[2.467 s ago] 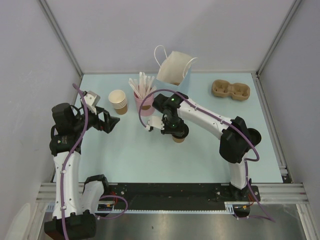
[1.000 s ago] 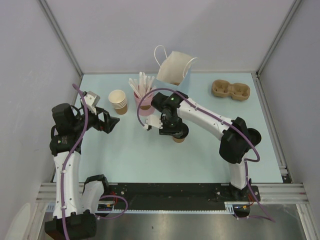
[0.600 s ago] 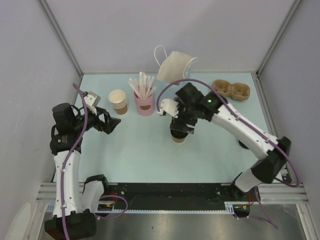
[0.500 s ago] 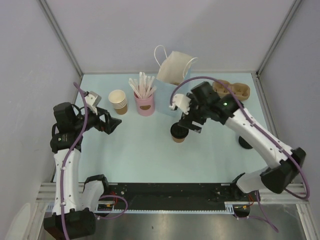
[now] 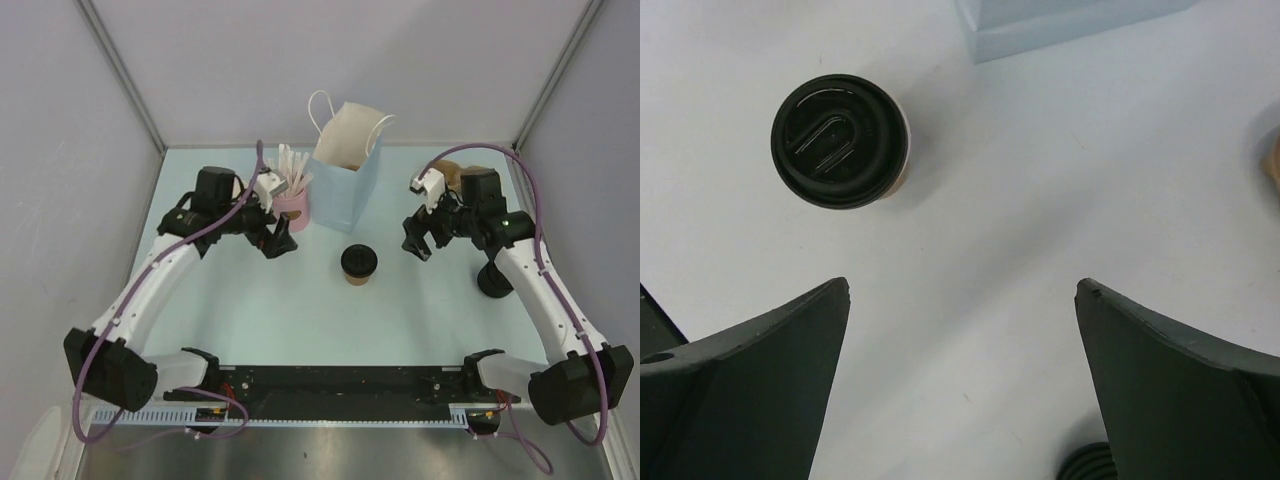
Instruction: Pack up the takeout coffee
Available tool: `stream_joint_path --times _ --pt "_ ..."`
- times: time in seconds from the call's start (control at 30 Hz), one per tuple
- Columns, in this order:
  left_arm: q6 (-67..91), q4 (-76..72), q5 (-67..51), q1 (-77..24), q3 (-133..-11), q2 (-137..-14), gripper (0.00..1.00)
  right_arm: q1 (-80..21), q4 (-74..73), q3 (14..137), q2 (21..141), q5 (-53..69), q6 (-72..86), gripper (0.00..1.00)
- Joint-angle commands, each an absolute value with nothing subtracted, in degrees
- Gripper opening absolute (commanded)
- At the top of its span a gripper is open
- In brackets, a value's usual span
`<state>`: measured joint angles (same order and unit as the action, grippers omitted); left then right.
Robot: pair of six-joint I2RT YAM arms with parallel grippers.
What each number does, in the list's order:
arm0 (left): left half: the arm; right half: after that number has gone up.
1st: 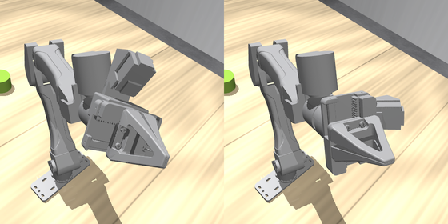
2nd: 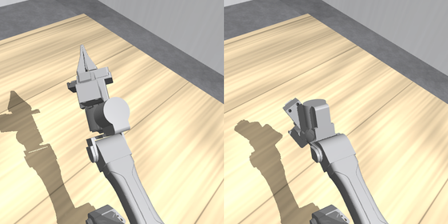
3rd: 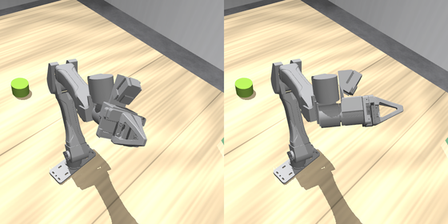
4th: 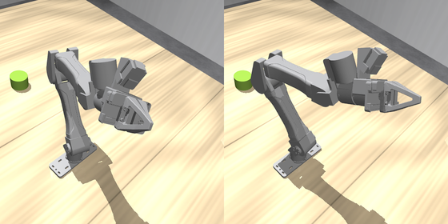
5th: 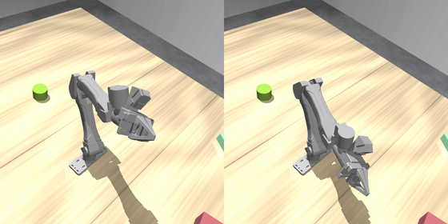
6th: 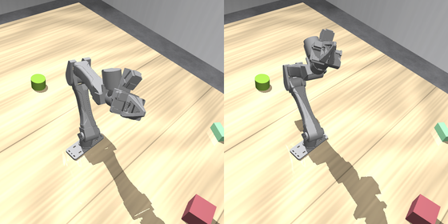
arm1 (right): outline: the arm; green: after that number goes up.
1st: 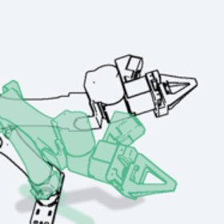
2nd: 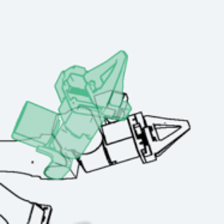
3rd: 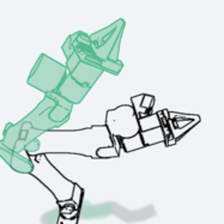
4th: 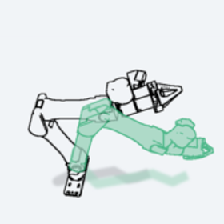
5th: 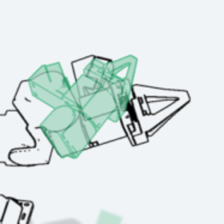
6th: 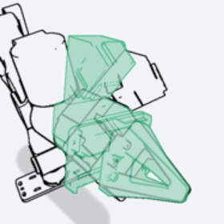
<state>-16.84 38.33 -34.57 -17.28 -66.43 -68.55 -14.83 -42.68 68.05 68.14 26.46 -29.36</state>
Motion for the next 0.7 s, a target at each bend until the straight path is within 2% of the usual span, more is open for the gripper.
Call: stream_joint_path --times 0.0,0.23,0.67 --pt "-15.21 37.19 -33.66 -21.70 -71.01 -75.12 0.99 -10.82 -36.83 66.10 64.78 32.86 -25.75 1.00" --pt "-8.01 30.42 -33.40 -31.01 -73.56 -86.30 0.99 -4.75 -35.25 63.99 63.98 36.83 -25.22 1.00" --pt "2.11 22.33 -34.36 -32.43 -79.19 -100.80 1.00 -5.36 -34.89 62.93 65.13 36.74 -26.37 0.99"
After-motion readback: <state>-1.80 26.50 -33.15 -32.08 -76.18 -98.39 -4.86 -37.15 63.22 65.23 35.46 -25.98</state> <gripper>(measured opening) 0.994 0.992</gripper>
